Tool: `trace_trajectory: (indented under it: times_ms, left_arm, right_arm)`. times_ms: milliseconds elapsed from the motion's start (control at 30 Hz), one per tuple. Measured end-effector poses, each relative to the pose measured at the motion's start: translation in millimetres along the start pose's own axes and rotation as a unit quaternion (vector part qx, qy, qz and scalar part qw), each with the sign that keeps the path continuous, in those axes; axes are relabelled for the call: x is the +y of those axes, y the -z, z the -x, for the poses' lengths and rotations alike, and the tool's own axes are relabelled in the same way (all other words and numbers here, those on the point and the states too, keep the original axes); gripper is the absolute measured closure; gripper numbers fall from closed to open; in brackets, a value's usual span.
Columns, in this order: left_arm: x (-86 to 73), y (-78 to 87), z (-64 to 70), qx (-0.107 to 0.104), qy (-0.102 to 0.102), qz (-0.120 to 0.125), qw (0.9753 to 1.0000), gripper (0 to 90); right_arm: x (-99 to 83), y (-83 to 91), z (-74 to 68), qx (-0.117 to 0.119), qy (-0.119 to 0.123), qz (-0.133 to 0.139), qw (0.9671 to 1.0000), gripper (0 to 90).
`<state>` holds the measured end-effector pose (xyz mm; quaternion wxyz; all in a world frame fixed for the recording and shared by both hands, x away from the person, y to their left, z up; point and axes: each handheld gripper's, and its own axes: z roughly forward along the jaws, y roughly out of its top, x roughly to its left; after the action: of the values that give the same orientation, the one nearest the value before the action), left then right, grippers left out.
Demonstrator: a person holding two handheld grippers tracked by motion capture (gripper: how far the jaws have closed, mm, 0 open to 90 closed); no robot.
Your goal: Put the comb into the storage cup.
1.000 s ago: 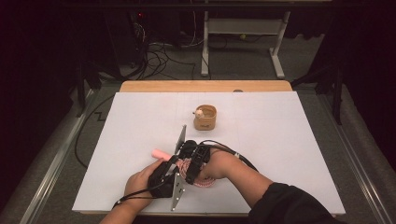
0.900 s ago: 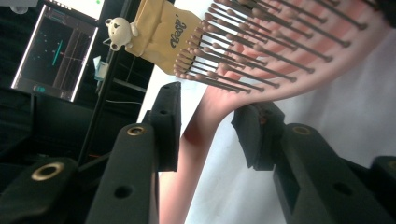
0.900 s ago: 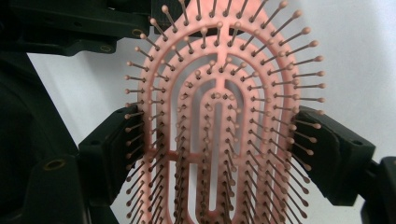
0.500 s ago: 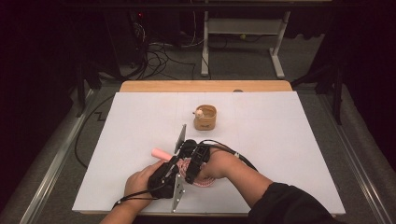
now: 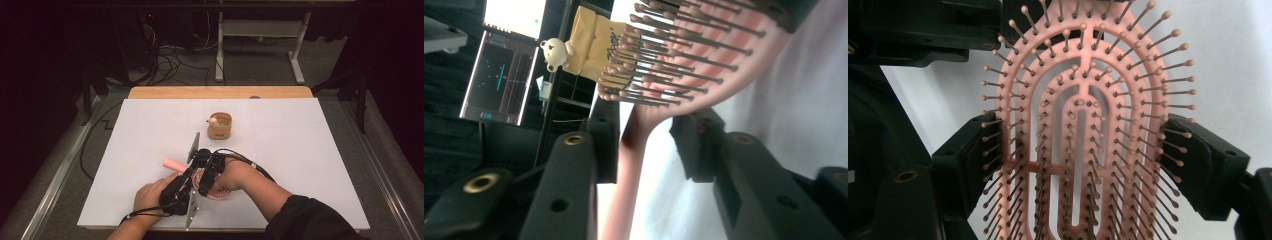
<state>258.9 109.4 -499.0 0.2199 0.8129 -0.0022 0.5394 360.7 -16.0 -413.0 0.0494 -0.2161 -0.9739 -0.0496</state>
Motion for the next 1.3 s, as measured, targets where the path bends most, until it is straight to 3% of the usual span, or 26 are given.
trace_trajectory:
  times_ms: [133,233,533,767,1300]
  left_arm:
    - [-0.3,-0.5,0.2,0.005,-0.005,-0.005,1.0,68.6]
    - [0.1,1.1,-1.5,0.003,-0.029,-0.024,0.9993,70.7]
    - [0.6,0.0,1.8,0.007,-0.04,-0.032,0.9987,76.4]
    - [3.6,1.1,3.5,0.016,-0.062,-0.041,0.9971,80.5]
    - [2.1,2.2,-2.1,0.03,-0.047,-0.033,0.9979,81.2]
  right_arm:
    - [0.6,1.0,0.4,-0.001,0.001,0.002,1.0,20.3]
    - [0.6,1.1,0.7,0.0,0.0,0.001,1.0,20.2]
    - [-0.4,3.6,1.8,0.002,-0.001,0.006,1.0,20.0]
    - [-2.9,7.4,4.2,0.014,-0.008,0.006,0.9999,19.8]
    - [-1.7,16.7,4.2,0.017,-0.015,0.021,0.9995,17.4]
